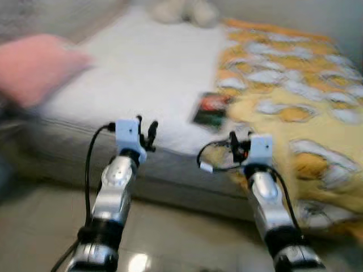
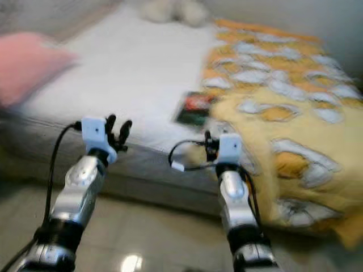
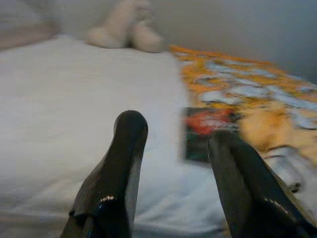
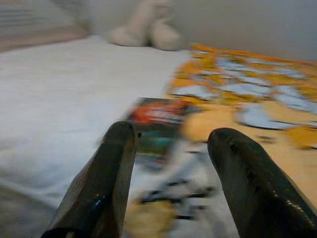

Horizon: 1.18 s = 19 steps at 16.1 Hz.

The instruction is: Clean up the room

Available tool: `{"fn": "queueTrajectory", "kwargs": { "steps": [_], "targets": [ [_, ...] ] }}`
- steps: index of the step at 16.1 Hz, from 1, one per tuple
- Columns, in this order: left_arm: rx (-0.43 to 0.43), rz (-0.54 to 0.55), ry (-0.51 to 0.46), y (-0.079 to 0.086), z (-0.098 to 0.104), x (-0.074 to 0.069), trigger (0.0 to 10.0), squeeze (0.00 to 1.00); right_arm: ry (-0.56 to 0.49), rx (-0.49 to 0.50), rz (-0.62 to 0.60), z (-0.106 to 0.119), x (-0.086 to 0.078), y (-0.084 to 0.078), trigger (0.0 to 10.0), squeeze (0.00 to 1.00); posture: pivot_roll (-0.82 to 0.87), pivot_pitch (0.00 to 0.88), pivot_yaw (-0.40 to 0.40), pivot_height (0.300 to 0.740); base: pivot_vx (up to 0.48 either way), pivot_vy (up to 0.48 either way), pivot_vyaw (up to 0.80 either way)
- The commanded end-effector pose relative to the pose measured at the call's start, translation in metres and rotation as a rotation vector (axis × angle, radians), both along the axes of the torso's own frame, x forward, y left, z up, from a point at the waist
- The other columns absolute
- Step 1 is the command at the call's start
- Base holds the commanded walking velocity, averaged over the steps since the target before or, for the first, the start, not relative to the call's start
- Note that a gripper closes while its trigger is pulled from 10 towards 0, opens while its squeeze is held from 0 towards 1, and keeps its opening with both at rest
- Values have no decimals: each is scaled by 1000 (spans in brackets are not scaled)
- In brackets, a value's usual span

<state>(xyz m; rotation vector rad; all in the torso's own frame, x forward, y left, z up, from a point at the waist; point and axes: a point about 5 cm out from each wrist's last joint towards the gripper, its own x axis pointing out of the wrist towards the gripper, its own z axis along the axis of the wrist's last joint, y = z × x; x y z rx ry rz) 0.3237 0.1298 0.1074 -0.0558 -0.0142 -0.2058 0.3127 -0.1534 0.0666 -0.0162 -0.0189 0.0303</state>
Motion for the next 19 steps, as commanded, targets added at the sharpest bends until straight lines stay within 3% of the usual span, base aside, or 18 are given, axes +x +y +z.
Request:
{"fn": "queueTrajectory", "kwargs": {
  "steps": [1,14,15,16,17,18,19],
  "targets": [
    [4,-35,-12,-9,3,1,10000,0,-11,4,-23,3,1,-6,10000,0,126,0,-62,740,480,0,0],
    [4,-53,-6,-9,1,2,10000,0,-26,9,-42,4,-1,-8,10000,0,119,0,-58,740,480,0,0],
    [13,-37,-4,-7,1,1,10000,0,-18,24,-50,3,-2,-10,10000,0,117,0,-57,740,480,0,0],
    [110,36,15,4,-6,-2,10000,0,-15,30,-117,3,-3,-20,10000,0,111,0,-51,740,0,0,0],
    [125,35,61,6,-18,-9,10000,0,2,43,-114,-1,-7,-22,10000,1000,109,0,-49,740,0,0,0],
    [81,24,58,6,-19,-12,10000,1000,4,54,-116,-3,-9,-23,10000,1000,109,0,-50,740,0,0,0],
    [56,4,42,4,-16,-13,10000,1000,8,83,-139,-5,-12,-26,10000,1000,109,0,-50,740,0,0,0]
  ]
}}
